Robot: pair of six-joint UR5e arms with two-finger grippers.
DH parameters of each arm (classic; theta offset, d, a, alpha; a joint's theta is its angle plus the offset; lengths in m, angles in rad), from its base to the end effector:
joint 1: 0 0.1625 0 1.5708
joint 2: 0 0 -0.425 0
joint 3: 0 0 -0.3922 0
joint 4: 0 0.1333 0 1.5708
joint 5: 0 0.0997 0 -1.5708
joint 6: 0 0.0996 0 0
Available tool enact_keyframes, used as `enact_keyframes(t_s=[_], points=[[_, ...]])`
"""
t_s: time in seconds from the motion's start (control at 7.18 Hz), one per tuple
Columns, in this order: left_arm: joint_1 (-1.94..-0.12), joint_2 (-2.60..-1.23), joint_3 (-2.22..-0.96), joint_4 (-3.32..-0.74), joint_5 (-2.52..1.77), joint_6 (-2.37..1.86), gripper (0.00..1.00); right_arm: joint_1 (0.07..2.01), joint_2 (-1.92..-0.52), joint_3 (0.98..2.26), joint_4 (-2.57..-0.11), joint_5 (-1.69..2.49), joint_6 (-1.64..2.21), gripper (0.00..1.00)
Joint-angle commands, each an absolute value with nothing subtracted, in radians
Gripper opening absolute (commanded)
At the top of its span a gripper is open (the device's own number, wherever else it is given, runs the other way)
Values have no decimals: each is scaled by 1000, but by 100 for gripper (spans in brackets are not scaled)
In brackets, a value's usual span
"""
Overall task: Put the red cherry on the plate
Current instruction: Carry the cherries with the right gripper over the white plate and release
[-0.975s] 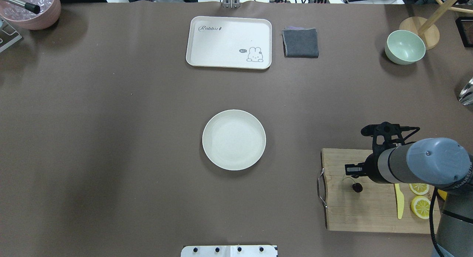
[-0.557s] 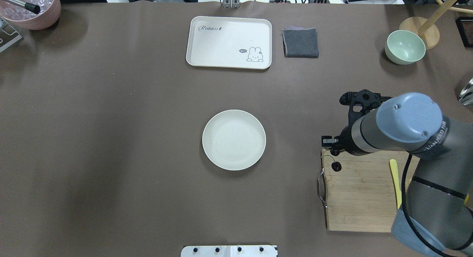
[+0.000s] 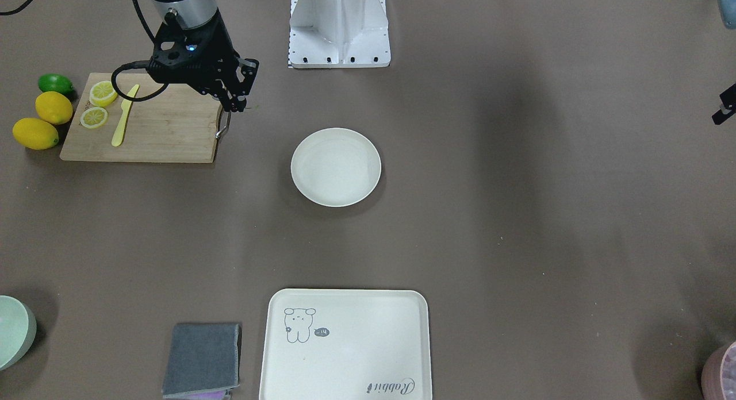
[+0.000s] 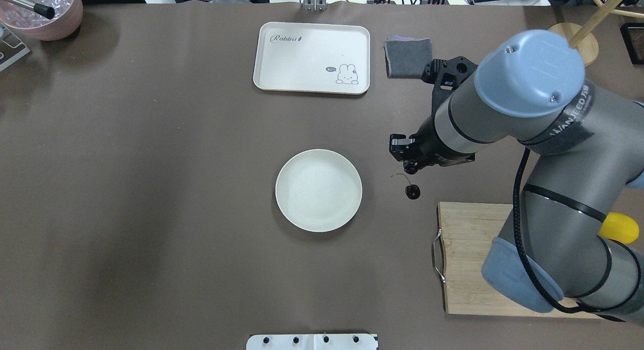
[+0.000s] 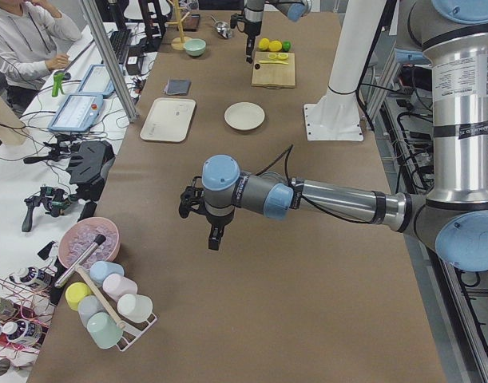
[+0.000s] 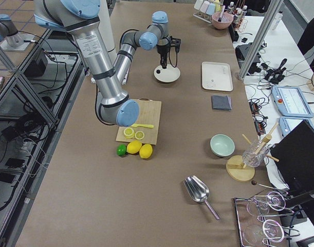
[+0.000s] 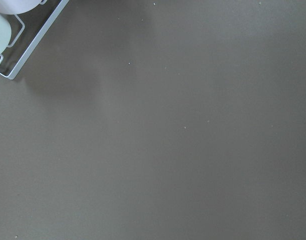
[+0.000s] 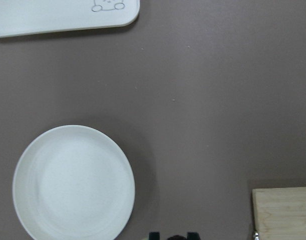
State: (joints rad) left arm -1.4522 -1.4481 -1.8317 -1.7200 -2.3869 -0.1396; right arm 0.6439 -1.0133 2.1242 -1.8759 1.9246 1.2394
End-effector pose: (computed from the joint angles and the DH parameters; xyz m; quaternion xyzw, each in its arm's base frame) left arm -0.0069 -0.4554 0.5674 0.0798 0.4064 0.0473 0.9090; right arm -0.3689 -0.4004 0.1645 0.0378 -0.4168 0.0728 0.9053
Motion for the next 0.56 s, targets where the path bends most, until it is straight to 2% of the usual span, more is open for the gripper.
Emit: enact_keyframes(t_s=[0.0,0.42], points=[[-1448,-1448,-1829,-1721,-2387,-140,98,594,-847,2013,-1922,1872,1287,0],[-1448,-1448,-1829,-1729,-2388,-140,98,453,-822,1863,-1827,1723,1374,0]])
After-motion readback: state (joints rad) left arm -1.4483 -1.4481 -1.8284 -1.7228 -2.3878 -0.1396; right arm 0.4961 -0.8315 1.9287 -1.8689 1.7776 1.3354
